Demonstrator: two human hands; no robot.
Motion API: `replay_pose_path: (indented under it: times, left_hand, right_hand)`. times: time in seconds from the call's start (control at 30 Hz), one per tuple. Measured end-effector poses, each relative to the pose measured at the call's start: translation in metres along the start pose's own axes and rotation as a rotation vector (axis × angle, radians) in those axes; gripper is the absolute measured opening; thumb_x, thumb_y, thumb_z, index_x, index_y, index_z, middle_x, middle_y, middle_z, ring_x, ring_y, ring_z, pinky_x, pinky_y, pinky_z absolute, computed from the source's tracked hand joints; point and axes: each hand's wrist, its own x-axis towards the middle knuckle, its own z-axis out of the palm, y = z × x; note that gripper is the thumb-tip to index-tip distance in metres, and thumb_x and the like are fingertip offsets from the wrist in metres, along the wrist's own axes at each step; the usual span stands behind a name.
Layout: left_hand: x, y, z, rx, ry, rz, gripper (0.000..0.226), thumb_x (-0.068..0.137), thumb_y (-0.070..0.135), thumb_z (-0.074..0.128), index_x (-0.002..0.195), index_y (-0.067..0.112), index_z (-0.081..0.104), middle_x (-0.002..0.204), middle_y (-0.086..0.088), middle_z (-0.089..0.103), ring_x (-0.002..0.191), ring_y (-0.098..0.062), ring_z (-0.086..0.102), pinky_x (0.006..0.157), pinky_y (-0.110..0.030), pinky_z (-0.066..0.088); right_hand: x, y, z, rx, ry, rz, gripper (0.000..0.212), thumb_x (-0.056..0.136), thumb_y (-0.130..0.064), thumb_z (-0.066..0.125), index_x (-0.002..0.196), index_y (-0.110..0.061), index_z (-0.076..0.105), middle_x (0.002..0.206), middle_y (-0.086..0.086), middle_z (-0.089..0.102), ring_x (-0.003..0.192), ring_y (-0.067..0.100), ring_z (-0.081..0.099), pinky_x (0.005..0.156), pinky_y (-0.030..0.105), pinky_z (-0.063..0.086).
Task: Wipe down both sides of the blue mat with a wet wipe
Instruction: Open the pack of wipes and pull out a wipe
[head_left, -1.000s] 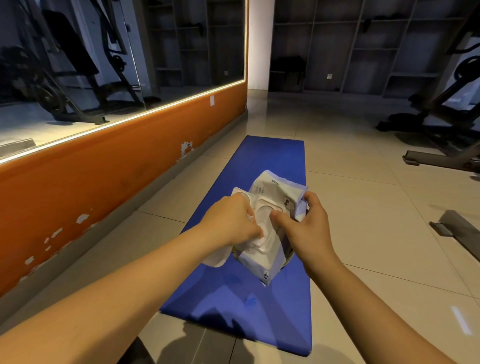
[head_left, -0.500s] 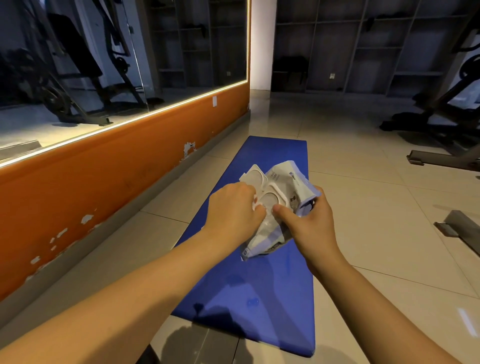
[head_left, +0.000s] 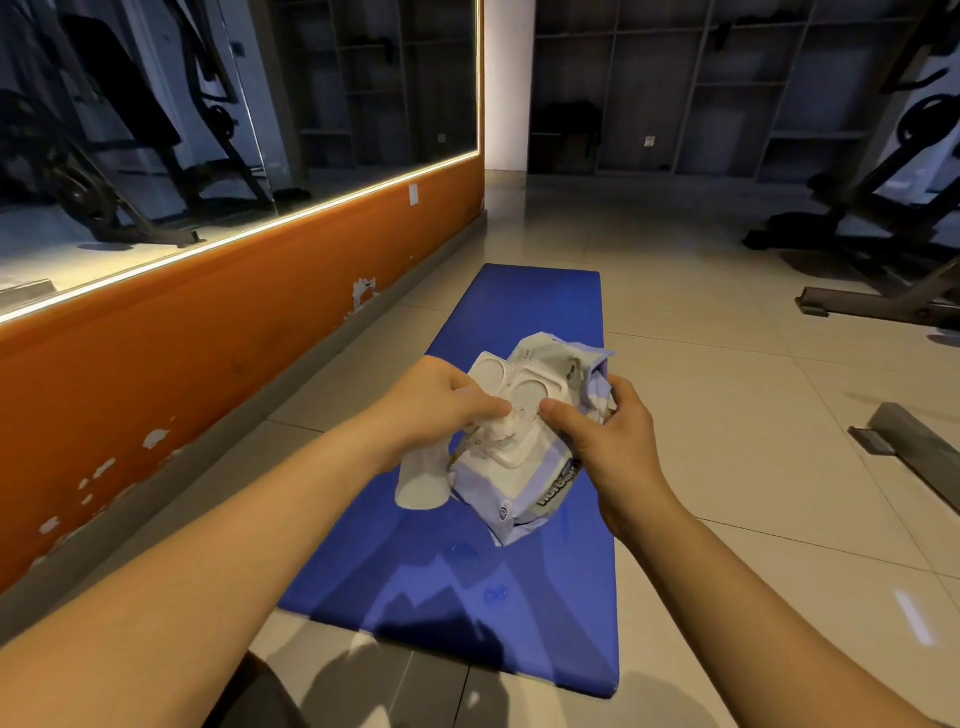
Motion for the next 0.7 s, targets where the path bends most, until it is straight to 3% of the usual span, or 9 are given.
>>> replay_pose_path:
  times: [0.07,0.13,0.27,0.43,0.53,0.6,0.7]
  left_hand:
    - [0.001,-0.003,-0.01,-0.113,-0.065,-0.088,0.016,0.088,0.029,0.075,0.089,0.015,0.082,0.096,-0.002,0.077,0.1,-0.021,0.067,0.075,-0.032,0.053]
    - [0.002,-0.007,-0.016,-0.154,-0.126,-0.109,0.01,0.087,0.022,0.074,0.089,0.018,0.083,0.099,-0.001,0.077,0.105,-0.025,0.065,0.081,-0.036,0.053]
    - [0.001,-0.013,-0.019,-0.117,-0.155,-0.029,0.006,0.082,0.015,0.081,0.086,0.019,0.083,0.091,0.002,0.078,0.097,-0.018,0.069,0.081,-0.03,0.054]
    - [-0.003,-0.012,-0.009,-0.06,0.009,0.056,0.018,0.074,0.029,0.089,0.074,0.014,0.079,0.075,-0.003,0.073,0.063,-0.005,0.06,0.053,-0.017,0.047]
    - [-0.002,-0.014,0.002,0.127,0.133,0.176,0.027,0.072,0.04,0.088,0.071,0.016,0.076,0.071,0.0,0.068,0.065,-0.007,0.06,0.056,-0.025,0.049]
    - [-0.006,-0.011,0.006,0.284,0.21,0.251,0.028,0.073,0.047,0.085,0.069,0.022,0.073,0.069,0.011,0.064,0.07,-0.006,0.059,0.057,-0.023,0.042]
    - [-0.011,-0.003,0.007,0.509,0.299,0.291,0.027,0.079,0.048,0.078,0.072,0.022,0.07,0.069,0.008,0.061,0.065,-0.011,0.058,0.051,-0.022,0.037]
  right_hand:
    - [0.002,-0.001,-0.001,-0.012,-0.006,0.002,0.057,0.08,-0.014,0.084,0.129,-0.023,0.057,0.118,-0.003,0.071,0.103,0.017,0.071,0.085,0.039,0.06]
    - [0.001,-0.002,-0.001,-0.015,-0.023,-0.002,0.057,0.081,-0.012,0.083,0.13,-0.024,0.056,0.116,-0.005,0.071,0.099,0.013,0.072,0.08,0.032,0.06]
    - [0.0,-0.003,0.002,-0.013,-0.047,0.011,0.058,0.081,-0.013,0.083,0.131,-0.025,0.056,0.117,-0.004,0.071,0.099,0.013,0.072,0.085,0.037,0.061]
    - [-0.001,-0.002,0.007,-0.016,-0.073,0.014,0.053,0.082,-0.014,0.082,0.127,-0.027,0.058,0.117,-0.003,0.072,0.102,0.019,0.072,0.09,0.046,0.06]
    - [-0.003,-0.002,0.006,-0.019,-0.091,0.015,0.048,0.084,-0.011,0.08,0.124,-0.028,0.06,0.114,-0.003,0.073,0.101,0.02,0.072,0.09,0.049,0.059]
    - [-0.005,-0.004,0.005,-0.032,-0.108,-0.004,0.046,0.085,-0.008,0.076,0.123,-0.028,0.06,0.113,-0.004,0.073,0.1,0.02,0.072,0.089,0.047,0.06]
    - [-0.008,-0.008,0.005,-0.077,-0.149,-0.068,0.044,0.087,-0.002,0.073,0.123,-0.025,0.059,0.113,-0.003,0.073,0.101,0.019,0.072,0.086,0.043,0.061]
